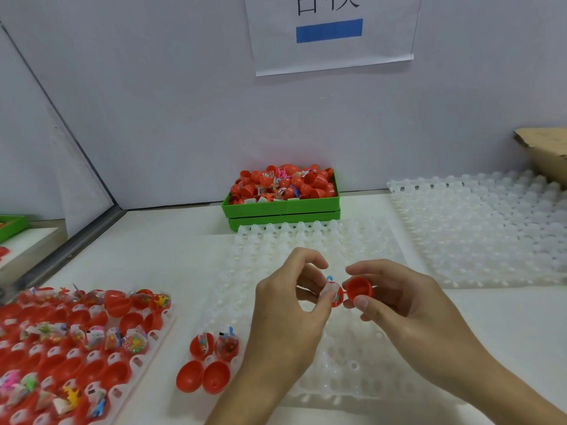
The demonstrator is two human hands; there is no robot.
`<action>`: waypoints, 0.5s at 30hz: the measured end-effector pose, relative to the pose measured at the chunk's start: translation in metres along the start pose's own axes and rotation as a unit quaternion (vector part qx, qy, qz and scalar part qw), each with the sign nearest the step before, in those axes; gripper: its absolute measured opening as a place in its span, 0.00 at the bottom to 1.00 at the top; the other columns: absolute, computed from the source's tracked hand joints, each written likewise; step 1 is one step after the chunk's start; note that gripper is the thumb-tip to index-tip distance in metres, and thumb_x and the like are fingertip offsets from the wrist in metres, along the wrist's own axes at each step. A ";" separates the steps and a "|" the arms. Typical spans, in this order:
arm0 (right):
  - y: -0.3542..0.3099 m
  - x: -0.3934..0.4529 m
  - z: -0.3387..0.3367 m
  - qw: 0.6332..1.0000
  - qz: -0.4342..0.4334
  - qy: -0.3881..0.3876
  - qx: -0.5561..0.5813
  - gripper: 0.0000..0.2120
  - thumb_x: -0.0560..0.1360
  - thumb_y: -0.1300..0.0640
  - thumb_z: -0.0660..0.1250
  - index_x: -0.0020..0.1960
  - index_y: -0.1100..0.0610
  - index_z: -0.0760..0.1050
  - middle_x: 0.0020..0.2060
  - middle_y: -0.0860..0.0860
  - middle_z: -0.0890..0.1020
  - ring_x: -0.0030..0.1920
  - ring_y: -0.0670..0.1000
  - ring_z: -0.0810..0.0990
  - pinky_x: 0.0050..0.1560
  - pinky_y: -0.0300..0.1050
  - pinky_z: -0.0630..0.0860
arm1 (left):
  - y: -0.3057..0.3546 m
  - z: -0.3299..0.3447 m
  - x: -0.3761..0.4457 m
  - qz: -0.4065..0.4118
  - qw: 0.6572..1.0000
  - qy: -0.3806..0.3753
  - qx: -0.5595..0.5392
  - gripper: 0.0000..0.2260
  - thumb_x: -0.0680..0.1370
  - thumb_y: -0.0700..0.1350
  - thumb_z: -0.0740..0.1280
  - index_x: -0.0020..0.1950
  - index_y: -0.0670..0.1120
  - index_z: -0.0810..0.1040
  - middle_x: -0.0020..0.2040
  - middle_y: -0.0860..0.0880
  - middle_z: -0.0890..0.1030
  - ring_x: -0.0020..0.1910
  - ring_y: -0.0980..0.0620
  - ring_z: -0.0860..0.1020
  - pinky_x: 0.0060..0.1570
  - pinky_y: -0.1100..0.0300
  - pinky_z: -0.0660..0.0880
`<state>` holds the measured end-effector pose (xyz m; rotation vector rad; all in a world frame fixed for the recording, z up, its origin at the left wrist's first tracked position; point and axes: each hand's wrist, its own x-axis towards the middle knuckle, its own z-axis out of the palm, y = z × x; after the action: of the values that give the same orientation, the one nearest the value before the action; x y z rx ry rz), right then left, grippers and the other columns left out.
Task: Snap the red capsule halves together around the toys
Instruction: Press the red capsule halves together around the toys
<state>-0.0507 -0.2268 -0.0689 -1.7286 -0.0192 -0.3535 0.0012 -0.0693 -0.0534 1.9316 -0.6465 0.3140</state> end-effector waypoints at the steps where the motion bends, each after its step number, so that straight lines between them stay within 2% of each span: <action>1: 0.000 0.000 0.000 1.000 0.000 0.001 0.001 0.20 0.75 0.67 0.71 0.51 0.41 0.81 0.46 0.47 0.86 0.46 0.50 0.86 0.43 0.40 0.81 | 0.000 0.001 0.000 0.001 1.000 -0.004 0.006 0.15 0.74 0.40 0.75 0.47 0.58 0.73 0.39 0.56 0.80 0.39 0.57 0.81 0.39 0.70 0.77; 9: 0.000 0.000 0.000 1.000 -0.001 -0.003 0.007 0.20 0.74 0.67 0.71 0.51 0.41 0.81 0.46 0.46 0.86 0.46 0.49 0.86 0.44 0.38 0.80 | -0.002 0.001 0.000 0.004 1.000 -0.010 0.016 0.17 0.73 0.38 0.75 0.44 0.59 0.74 0.37 0.56 0.82 0.38 0.57 0.82 0.40 0.69 0.77; 13: 0.000 0.000 -0.001 1.000 0.007 0.005 0.023 0.17 0.74 0.68 0.71 0.51 0.46 0.82 0.45 0.47 0.87 0.45 0.50 0.86 0.43 0.38 0.80 | -0.005 0.001 0.000 0.006 1.000 -0.011 -0.003 0.10 0.73 0.37 0.75 0.41 0.51 0.80 0.36 0.57 0.82 0.39 0.57 0.83 0.42 0.64 0.80; 15: 0.000 0.001 -0.002 0.999 0.014 0.011 0.034 0.16 0.74 0.68 0.71 0.51 0.48 0.81 0.45 0.48 0.87 0.45 0.50 0.86 0.42 0.36 0.80 | -0.005 0.000 0.001 0.008 1.000 -0.015 -0.019 0.07 0.74 0.37 0.75 0.41 0.49 0.84 0.39 0.58 0.83 0.41 0.57 0.83 0.42 0.65 0.80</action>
<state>-0.0505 -0.2289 -0.0685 -1.6558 0.0090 -0.3469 0.0046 -0.0679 -0.0573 1.8981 -0.6839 0.2805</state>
